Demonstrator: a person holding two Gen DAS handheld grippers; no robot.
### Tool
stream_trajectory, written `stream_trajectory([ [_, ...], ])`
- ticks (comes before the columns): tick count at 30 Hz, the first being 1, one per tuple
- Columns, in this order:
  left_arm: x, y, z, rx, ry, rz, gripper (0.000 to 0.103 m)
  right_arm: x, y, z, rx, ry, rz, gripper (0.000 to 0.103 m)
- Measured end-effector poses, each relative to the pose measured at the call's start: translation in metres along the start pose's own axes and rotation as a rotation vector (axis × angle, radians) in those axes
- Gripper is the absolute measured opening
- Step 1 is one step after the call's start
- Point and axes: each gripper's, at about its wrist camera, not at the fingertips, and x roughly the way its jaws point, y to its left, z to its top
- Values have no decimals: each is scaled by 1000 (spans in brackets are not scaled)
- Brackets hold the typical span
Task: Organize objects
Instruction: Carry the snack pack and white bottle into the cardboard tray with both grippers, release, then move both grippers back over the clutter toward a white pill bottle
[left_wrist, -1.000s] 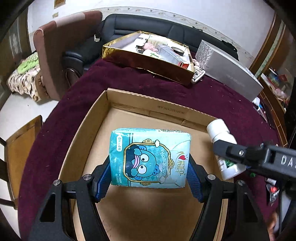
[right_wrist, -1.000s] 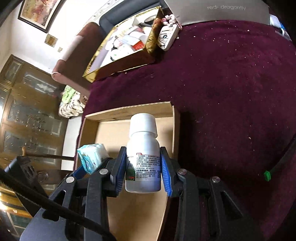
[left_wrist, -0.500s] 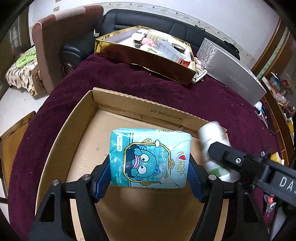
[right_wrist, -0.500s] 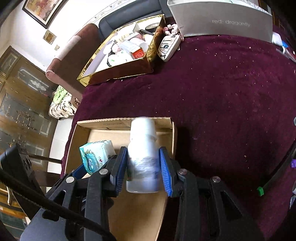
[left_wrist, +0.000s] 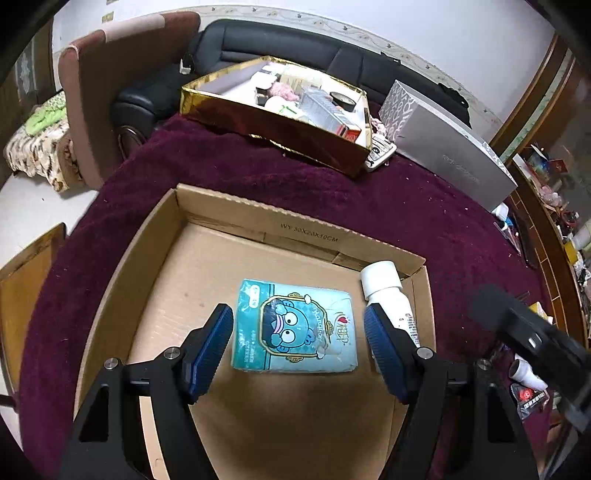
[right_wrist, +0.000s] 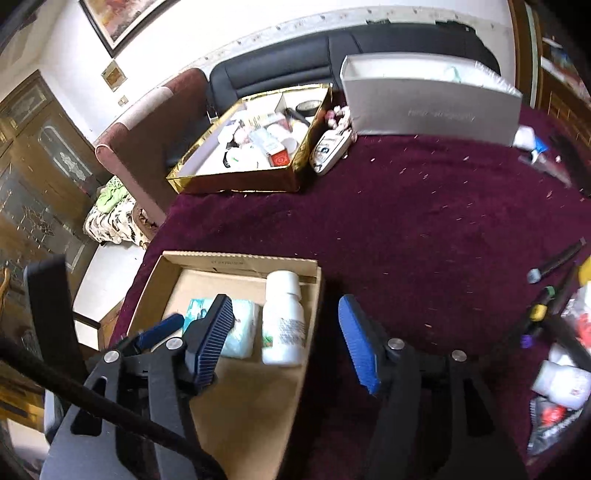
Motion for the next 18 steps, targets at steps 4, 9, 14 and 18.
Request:
stream_trajectory([
  [4, -31, -8, -5, 24, -70, 6, 68, -34, -7, -15, -49, -57, -33, 59],
  [9, -78, -42, -21, 61, -151, -117, 68, -89, -38, -41, -55, -149, -98, 66],
  [14, -105, -84, -51, 108, -130, -245, 68, -142, -94, -61, -51, -211, -176, 84],
  [18, -111, -123, -86, 209, -134, -244, 68, -156, -159, -62, 42, -154, -177, 83],
])
